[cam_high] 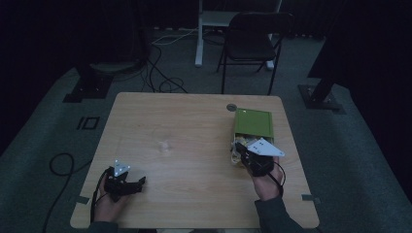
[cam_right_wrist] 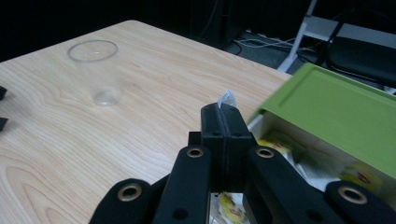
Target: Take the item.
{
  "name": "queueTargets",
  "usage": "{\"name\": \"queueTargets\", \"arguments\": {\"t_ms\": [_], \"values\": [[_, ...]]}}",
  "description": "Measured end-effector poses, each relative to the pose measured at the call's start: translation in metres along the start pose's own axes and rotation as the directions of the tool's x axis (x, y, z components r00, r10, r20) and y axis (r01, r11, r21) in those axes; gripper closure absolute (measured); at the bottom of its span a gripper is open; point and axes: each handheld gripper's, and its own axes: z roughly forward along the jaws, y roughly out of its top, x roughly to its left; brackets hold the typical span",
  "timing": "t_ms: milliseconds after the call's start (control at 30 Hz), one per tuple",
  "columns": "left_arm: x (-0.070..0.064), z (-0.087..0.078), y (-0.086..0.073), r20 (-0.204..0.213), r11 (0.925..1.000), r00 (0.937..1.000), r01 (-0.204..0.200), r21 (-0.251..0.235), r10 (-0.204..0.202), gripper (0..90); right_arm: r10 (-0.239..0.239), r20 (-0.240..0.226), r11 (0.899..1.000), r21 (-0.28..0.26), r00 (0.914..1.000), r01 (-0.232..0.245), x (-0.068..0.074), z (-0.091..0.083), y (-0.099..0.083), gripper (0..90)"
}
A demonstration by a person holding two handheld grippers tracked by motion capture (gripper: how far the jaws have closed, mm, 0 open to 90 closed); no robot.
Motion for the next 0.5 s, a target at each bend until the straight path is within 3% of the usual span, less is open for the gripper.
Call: {"name": "queueTargets", "arguments": {"t_ms": [500], "values": [[0.0, 0.0, 0.0, 0.0, 1.0, 1.0, 0.004, -0.003, -0.004, 12.1, -0.011, -0.051, 1.0, -0.006, 0.9987, 0.011, 0.015, 0.023, 0.008, 90.0]]}}
